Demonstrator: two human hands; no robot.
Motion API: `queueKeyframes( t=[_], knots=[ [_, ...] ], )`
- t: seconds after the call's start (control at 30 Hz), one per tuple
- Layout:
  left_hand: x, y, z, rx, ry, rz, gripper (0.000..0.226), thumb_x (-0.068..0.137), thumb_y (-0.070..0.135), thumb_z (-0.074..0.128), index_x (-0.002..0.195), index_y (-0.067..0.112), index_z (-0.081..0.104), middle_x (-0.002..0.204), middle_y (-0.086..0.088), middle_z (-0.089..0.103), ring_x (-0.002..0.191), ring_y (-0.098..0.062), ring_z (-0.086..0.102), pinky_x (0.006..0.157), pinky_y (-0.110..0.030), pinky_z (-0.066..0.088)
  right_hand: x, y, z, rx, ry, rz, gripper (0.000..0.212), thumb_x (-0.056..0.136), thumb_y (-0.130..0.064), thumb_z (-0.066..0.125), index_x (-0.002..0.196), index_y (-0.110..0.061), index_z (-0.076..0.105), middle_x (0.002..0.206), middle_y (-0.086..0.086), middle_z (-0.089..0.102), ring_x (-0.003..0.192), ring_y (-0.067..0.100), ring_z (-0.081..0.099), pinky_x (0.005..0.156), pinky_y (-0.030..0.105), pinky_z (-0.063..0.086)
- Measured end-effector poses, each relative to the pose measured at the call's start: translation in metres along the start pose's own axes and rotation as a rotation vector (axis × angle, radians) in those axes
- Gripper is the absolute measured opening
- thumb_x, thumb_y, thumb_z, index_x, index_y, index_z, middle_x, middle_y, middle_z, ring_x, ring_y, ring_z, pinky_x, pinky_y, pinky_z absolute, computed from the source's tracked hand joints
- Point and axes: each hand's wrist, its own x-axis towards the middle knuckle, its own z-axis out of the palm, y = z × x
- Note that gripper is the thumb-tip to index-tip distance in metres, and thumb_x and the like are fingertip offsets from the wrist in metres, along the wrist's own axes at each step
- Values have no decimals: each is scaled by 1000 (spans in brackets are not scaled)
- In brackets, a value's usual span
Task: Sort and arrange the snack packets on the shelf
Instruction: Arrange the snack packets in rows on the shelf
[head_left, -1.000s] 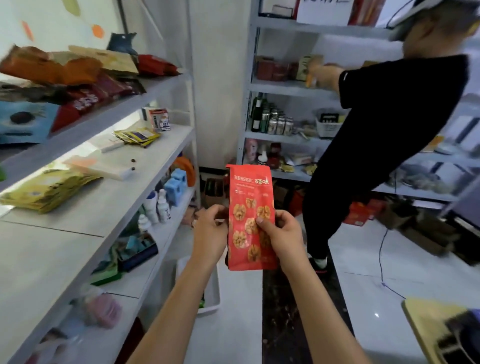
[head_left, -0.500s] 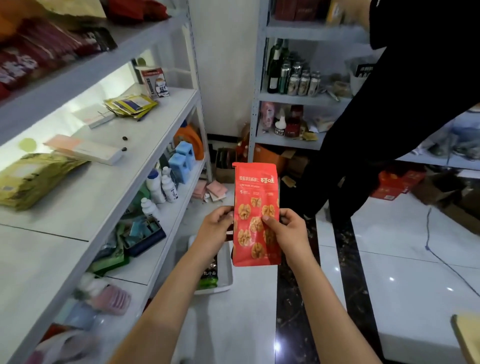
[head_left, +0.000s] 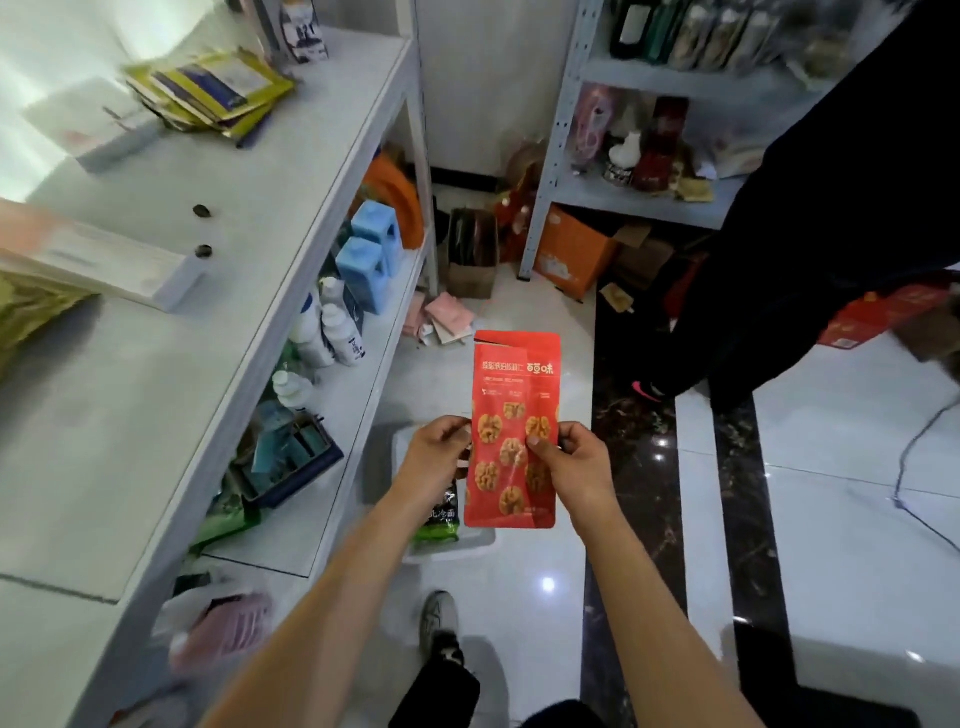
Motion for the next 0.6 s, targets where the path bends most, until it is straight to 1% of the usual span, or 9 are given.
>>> queueKeyframes(
  t=[0.03, 0.1, 0.17, 0.23, 0.3, 0.33, 0.43, 0.47, 0.6],
  knots=[
    [20, -10, -2, -7, 8, -27, 16, 99, 20, 53, 97, 9, 64, 90, -8, 71, 82, -24, 69, 72, -41, 58, 16, 12, 10, -1, 2, 20, 16, 90, -20, 70, 93, -8, 60, 93, 2, 72, 81, 13, 70, 60, 19, 52],
    [58, -36, -5, 4, 31, -90, 14, 99, 19, 52, 91, 12, 62, 93, -10, 71, 89, -30, 69, 83, -49, 56, 49, 39, 27, -4, -2, 63, 15, 89, -20, 71, 89, -9, 60, 92, 4, 73, 82, 18, 72, 64, 26, 56],
    [92, -69, -7, 16, 64, -171, 14, 99, 18, 50, 88, 15, 58, 94, -12, 69, 91, -33, 69, 86, -54, 54, 75, 68, 42, -25, -11, 103, 15, 89, -18, 72, 88, -9, 60, 90, 5, 73, 80, 20, 72, 67, 30, 57],
    [129, -110, -6, 19, 83, -249, 15, 100, 19, 48, 88, 17, 57, 95, -13, 69, 92, -35, 68, 87, -56, 54, 105, 107, 56, -43, -5, 129, 15, 89, -17, 72, 86, -9, 59, 87, 4, 72, 77, 19, 71, 64, 28, 56],
    [162, -152, -5, 6, 107, -322, 15, 99, 20, 48, 87, 17, 57, 98, -16, 69, 93, -37, 68, 87, -55, 54, 133, 150, 69, -69, -27, 162, 15, 89, -16, 71, 86, -8, 58, 84, 3, 71, 74, 17, 69, 60, 23, 54],
    [175, -168, -4, -3, 118, -353, 15, 99, 19, 49, 86, 17, 56, 100, -18, 69, 95, -38, 67, 84, -52, 53, 145, 170, 74, -77, -33, 188, 15, 90, -16, 71, 86, -8, 58, 85, 4, 71, 76, 19, 70, 61, 25, 55],
    [217, -225, 4, -12, 154, -433, 17, 96, 9, 50, 83, 18, 55, 107, -21, 66, 101, -38, 64, 79, -43, 49, 181, 241, 92, -102, -58, 266, 15, 89, -18, 71, 89, -8, 60, 90, 9, 72, 84, 29, 71, 76, 44, 59],
    [228, -244, 5, -4, 155, -457, 18, 95, 7, 50, 82, 19, 54, 107, -20, 66, 101, -37, 64, 78, -41, 49, 191, 264, 99, -110, -62, 289, 15, 89, -19, 71, 89, -9, 60, 90, 9, 72, 85, 28, 71, 78, 46, 59],
    [268, -314, 9, -2, 112, -553, 15, 93, 9, 52, 85, 22, 54, 93, -10, 66, 83, -29, 66, 70, -35, 50, 228, 339, 121, -190, -85, 346, 5, 92, -16, 65, 93, -13, 61, 95, 4, 70, 87, 22, 69, 79, 40, 57]
  ],
)
